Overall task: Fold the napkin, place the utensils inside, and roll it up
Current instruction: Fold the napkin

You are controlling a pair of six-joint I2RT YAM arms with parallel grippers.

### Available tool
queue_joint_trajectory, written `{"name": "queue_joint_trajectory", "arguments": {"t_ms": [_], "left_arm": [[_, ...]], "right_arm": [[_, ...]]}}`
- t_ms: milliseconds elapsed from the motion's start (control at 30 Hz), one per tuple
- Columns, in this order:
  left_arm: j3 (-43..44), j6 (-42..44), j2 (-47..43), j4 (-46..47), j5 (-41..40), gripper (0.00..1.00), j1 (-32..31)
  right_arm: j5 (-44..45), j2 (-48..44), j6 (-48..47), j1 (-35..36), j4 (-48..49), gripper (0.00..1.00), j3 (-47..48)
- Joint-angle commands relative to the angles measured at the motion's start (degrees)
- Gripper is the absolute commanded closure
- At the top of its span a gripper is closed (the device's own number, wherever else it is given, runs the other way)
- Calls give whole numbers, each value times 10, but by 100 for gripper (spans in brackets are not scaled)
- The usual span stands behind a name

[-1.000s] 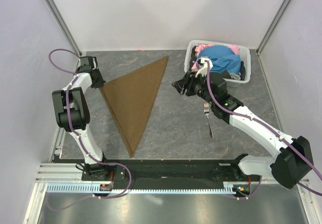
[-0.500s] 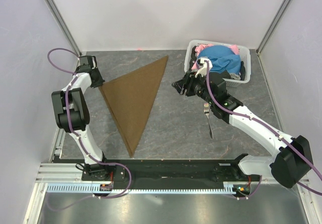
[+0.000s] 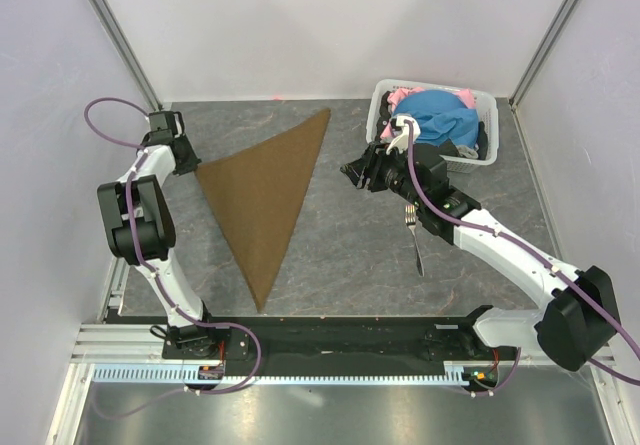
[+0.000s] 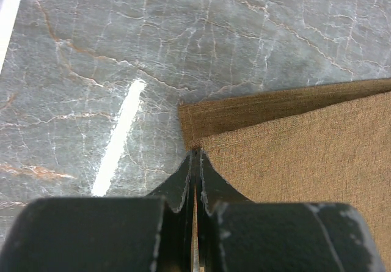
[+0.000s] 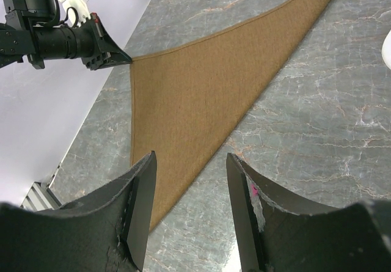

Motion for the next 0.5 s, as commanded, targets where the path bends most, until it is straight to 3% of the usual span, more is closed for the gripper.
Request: {"name": "queue_joint_trajectory", "arguments": {"t_ms": [0, 467], "left_arm": [[9, 13, -13, 24, 3, 98, 7], [41, 21, 39, 14, 16, 98, 15]], "right_arm": [[-5, 5, 5, -2, 7, 43, -1], [-6, 10, 9, -1, 7, 43, -1]]}}
